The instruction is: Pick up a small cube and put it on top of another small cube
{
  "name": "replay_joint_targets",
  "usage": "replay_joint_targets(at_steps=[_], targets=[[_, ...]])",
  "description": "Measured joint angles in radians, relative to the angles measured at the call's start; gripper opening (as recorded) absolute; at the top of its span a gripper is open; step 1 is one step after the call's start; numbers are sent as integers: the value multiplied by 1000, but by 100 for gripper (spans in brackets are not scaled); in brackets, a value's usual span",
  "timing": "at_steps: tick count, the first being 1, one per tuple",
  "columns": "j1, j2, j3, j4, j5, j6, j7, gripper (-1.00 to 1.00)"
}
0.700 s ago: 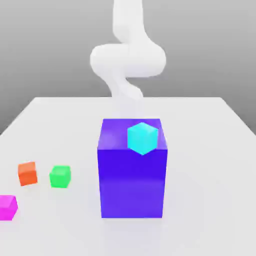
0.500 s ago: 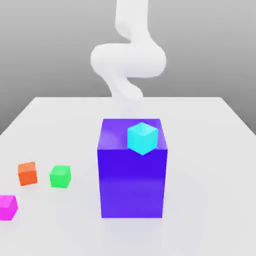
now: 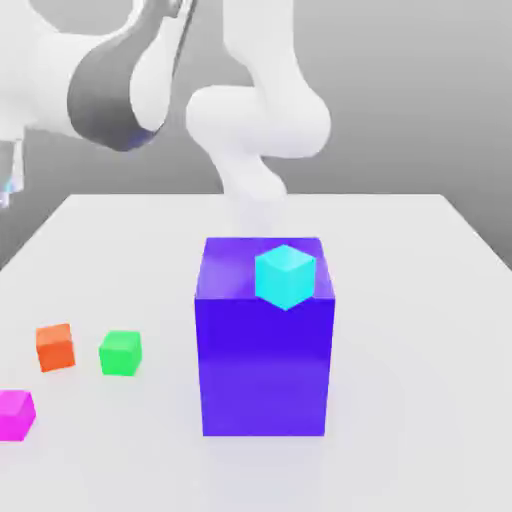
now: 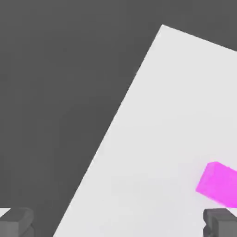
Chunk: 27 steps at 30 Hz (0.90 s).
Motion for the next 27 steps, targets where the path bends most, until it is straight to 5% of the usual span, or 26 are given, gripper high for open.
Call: replay_joint_targets(at_steps=[10,11,20,27], targets=[[-119,365,11,5,178,186,47,0],[-127,396,20,12,186,210,42,-100],[-120,348,9,1,170,174,55,-100],[-84,101,-55,-152,15,84,94,-100]])
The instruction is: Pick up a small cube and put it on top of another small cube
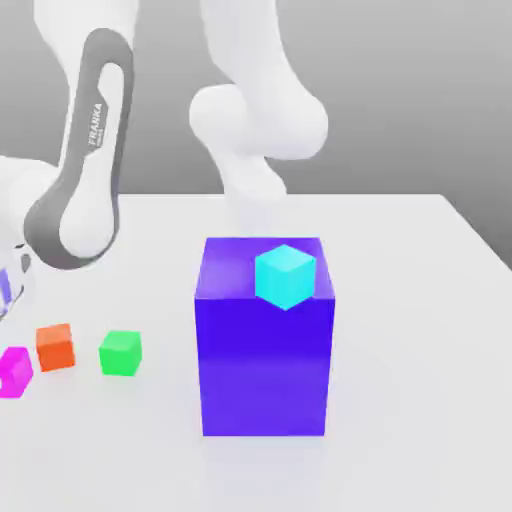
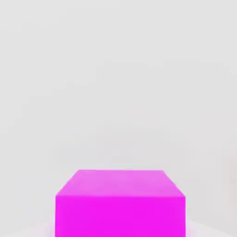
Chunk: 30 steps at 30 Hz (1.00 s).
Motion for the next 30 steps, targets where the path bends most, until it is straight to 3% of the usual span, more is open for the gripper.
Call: replay_joint_targets(at_steps=[6,12,18,21,22,30], targets=[[-19,-221,-14,-204,-127,-13,-25,-100],[-11,-437,-31,-411,-145,-20,-128,-100],[32,-299,-58,-440,-87,146,-187,-100],[60,-190,-57,-436,-10,249,-239,-100],[64,-170,-57,-435,9,268,-252,100],[37,-198,-44,-436,-16,241,-236,100]])
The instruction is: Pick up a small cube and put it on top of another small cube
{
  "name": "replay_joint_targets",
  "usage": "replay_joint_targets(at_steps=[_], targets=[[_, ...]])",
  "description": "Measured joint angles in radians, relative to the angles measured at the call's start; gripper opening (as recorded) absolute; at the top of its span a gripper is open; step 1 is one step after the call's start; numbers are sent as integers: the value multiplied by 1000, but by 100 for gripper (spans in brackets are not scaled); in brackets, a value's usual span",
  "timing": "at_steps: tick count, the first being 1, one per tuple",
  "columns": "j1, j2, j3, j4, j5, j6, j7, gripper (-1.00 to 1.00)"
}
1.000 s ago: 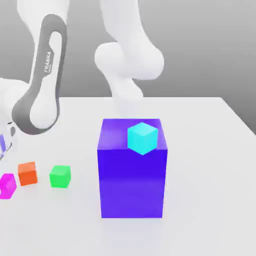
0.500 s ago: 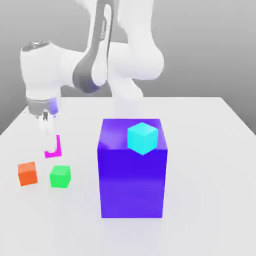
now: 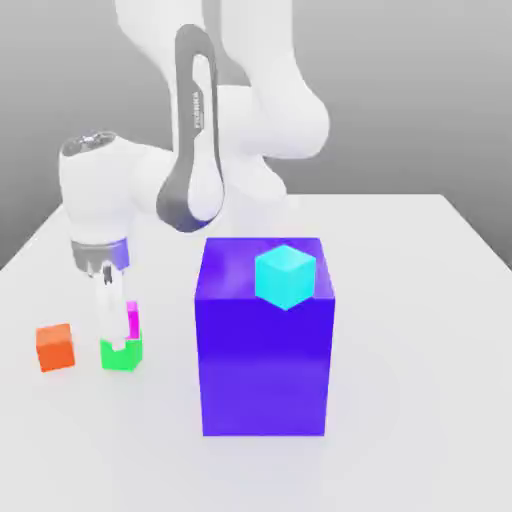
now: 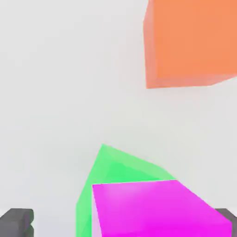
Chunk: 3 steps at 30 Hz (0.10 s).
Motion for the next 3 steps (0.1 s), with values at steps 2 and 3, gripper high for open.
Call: replay_joint_targets(at_steps=[2,3], targets=[[-20,-64,10,-2,-40,-61,27,100],[-30,-98,15,-4,-55,-94,37,100]])
